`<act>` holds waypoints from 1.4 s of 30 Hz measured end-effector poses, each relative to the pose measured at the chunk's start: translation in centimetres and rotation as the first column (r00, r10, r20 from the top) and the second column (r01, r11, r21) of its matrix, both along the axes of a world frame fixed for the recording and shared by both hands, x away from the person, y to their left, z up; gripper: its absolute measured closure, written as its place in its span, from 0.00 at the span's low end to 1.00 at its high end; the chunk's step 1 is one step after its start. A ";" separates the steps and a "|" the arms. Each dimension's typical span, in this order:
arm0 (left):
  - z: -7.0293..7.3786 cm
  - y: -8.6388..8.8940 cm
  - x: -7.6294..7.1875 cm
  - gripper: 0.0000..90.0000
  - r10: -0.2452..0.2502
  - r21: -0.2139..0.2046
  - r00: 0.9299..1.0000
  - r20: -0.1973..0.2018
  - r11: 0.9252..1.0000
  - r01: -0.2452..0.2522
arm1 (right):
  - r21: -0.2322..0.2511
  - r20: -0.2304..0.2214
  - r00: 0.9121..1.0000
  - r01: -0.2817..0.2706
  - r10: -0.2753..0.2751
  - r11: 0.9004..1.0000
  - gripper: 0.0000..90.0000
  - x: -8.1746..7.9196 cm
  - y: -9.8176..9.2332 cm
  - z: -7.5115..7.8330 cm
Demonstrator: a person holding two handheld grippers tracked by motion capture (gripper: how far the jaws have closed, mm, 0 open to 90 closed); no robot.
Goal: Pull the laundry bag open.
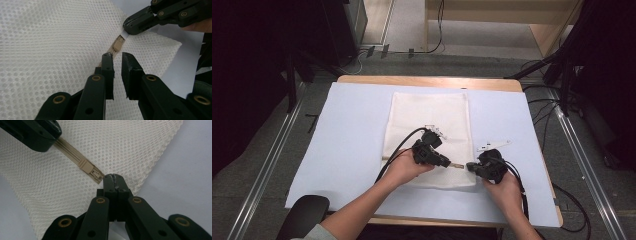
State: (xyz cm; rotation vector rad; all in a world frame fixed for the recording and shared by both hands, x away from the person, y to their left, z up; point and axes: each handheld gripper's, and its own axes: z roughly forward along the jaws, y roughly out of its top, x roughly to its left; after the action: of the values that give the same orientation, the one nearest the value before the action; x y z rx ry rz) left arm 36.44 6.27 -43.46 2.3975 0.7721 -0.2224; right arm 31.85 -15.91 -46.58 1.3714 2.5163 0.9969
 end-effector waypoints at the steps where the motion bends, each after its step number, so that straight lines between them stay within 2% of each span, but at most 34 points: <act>1: -0.1 -0.2 0.0 0.91 0.000 0.003 1.000 -0.003 1.000 0.000 | -0.001 0.003 1.000 -0.003 0.003 1.000 1.00 0.0 0.0 0.0; 8: -0.6 -1.5 0.0 0.92 0.001 0.033 1.000 -0.029 0.999 0.000 | -0.011 0.015 1.000 -0.010 0.010 1.000 1.00 -0.1 0.1 0.0; 16: -1.2 -2.5 0.4 0.93 0.040 0.061 0.996 -0.080 0.998 -0.035 | -0.012 0.019 1.000 -0.014 0.014 1.000 1.00 -0.1 0.1 0.0; 18: -1.3 -2.7 0.5 0.93 0.058 0.069 0.994 -0.096 0.996 -0.051 | -0.013 0.019 1.000 -0.013 0.014 1.000 1.00 -0.1 0.1 0.0; 22: -1.5 -2.9 0.8 0.92 0.075 0.051 0.989 -0.130 0.996 -0.069 | -0.016 0.022 1.000 -0.017 0.017 1.000 1.00 -0.2 0.1 0.0; 25: -1.5 -3.0 0.9 0.90 0.097 0.053 0.984 -0.152 0.995 -0.090 | -0.017 0.022 1.000 -0.017 0.017 1.000 1.00 -0.2 0.2 0.0; 33: -1.4 -2.5 1.2 0.87 0.145 0.065 0.977 -0.158 0.988 -0.137 | -0.022 0.023 1.000 -0.019 0.020 1.000 1.00 -0.2 0.2 0.0; 38: -1.7 -3.0 1.4 0.86 0.159 0.059 0.971 -0.179 0.987 -0.151 | -0.022 0.025 1.000 -0.017 0.018 1.000 1.00 -0.2 0.2 0.0; 42: -1.8 -3.2 1.6 0.86 0.166 0.040 0.963 -0.214 0.986 -0.162 | -0.023 0.026 0.999 -0.018 0.019 1.000 1.00 -0.2 0.3 0.0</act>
State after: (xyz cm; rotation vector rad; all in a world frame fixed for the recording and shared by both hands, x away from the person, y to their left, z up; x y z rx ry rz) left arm 38.06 3.07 -45.31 2.3395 1.0730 -0.4144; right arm 31.68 -15.65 -46.56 1.3228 2.5180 0.9795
